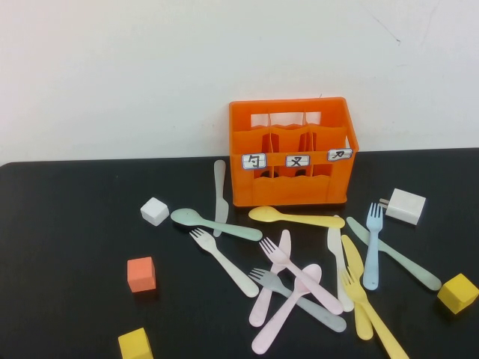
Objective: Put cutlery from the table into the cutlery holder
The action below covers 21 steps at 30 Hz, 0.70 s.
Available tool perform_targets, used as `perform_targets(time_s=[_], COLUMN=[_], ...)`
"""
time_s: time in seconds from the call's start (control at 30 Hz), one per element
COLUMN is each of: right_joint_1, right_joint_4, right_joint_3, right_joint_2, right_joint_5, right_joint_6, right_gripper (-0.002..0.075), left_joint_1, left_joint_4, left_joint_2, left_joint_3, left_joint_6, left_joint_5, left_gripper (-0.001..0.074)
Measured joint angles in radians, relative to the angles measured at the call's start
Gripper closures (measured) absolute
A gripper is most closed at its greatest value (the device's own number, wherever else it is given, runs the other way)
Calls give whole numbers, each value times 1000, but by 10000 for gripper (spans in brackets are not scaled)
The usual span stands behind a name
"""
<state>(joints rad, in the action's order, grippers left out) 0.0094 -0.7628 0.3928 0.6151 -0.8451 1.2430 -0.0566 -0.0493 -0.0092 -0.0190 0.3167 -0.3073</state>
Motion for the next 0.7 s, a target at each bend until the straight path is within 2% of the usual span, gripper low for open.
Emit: perform_targets(time_s=[0.27,0.47,0.7], right_joint_1=[0,0,0], right_joint_4=[0,6,6], right_joint_3=[0,0,0], right_joint_2=[0,0,0], right_joint_5=[0,7,26], right_joint_6=[2,134,168], right_gripper=[728,728,728], left_joint_1=[0,0,0], left_joint_4=[0,0,0], left_joint_2=[0,0,0], left_joint_3=[0,0,0], left_joint_6=[0,0,0], left_joint_5=[0,0,0], left_gripper=[736,736,736])
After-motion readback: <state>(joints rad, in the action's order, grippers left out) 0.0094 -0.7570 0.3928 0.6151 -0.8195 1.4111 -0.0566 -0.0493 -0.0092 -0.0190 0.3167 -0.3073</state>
